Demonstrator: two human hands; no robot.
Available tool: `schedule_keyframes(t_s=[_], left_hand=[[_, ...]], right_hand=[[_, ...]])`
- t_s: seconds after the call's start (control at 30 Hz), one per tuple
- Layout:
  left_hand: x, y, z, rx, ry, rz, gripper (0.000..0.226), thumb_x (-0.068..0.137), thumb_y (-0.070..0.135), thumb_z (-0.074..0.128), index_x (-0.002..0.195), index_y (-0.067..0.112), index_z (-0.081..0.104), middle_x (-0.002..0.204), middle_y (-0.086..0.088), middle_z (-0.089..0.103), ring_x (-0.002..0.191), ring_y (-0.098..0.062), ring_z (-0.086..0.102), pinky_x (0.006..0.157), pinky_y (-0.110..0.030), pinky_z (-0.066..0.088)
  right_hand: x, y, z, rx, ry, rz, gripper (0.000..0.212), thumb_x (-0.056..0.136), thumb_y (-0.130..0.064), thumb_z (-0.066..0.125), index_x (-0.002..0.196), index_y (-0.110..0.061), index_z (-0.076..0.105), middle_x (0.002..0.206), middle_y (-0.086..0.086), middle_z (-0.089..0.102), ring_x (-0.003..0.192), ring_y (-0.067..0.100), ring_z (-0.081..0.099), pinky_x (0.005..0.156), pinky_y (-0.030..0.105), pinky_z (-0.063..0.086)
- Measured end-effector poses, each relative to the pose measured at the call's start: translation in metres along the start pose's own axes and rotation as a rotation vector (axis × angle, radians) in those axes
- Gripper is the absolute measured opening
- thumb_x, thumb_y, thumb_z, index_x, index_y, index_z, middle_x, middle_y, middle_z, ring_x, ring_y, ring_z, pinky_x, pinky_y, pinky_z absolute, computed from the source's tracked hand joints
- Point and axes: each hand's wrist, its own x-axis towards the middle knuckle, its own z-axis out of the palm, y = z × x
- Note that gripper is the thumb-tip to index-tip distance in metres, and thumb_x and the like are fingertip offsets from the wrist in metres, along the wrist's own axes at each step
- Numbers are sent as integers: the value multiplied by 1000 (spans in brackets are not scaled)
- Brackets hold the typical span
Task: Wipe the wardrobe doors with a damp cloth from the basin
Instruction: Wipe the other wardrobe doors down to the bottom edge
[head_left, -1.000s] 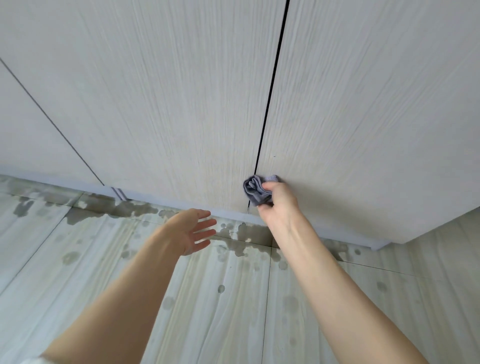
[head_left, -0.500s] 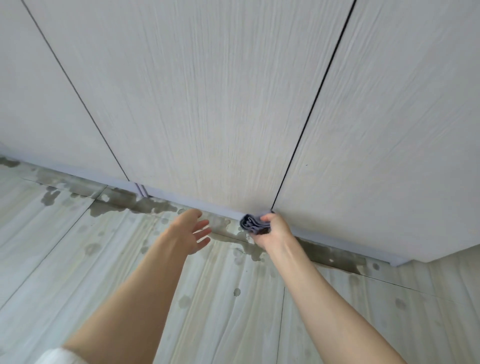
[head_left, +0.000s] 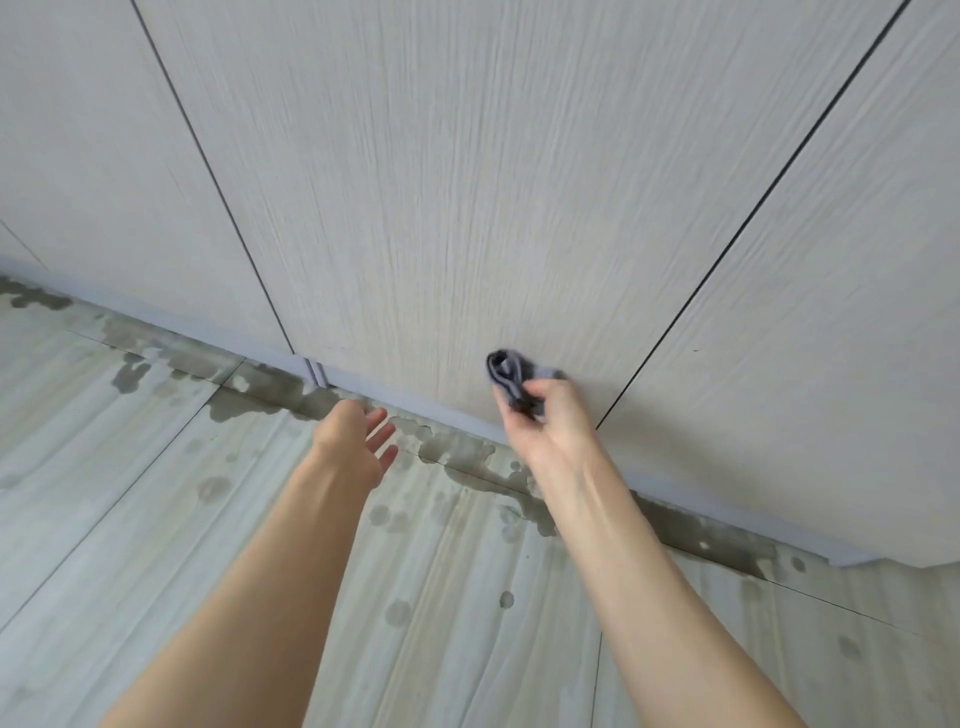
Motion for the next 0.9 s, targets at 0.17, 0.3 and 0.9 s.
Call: schedule_keyframes(t_s=[0.17, 0.3, 0.9], left_hand=[[-1, -3, 4, 13, -26, -2, 36, 99, 14, 33, 133, 16, 43, 120, -1, 61, 103, -19, 57, 83, -34, 41], [-9, -10, 17, 53, -92, 3, 33, 100, 16, 37, 131, 14, 46, 107, -2, 61, 98, -21, 57, 81, -36, 42], [-80, -21, 70, 186, -268, 82, 32, 100, 16, 34, 127, 14, 51, 109, -2, 62, 100, -19, 56, 83, -34, 42]], right_hand=[[2, -5, -27, 4, 39, 37, 34, 91, 17, 25, 99, 8, 56, 131, 29, 48, 122, 43, 47, 101, 30, 41], [1, -19, -51, -8, 96, 30, 35, 91, 16, 28, 113, 6, 53, 131, 29, 46, 120, 45, 48, 84, 32, 54], [-127, -110, 4, -262, -288, -673, 34, 85, 9, 53, 114, -9, 49, 86, 3, 59, 71, 14, 60, 58, 24, 51]])
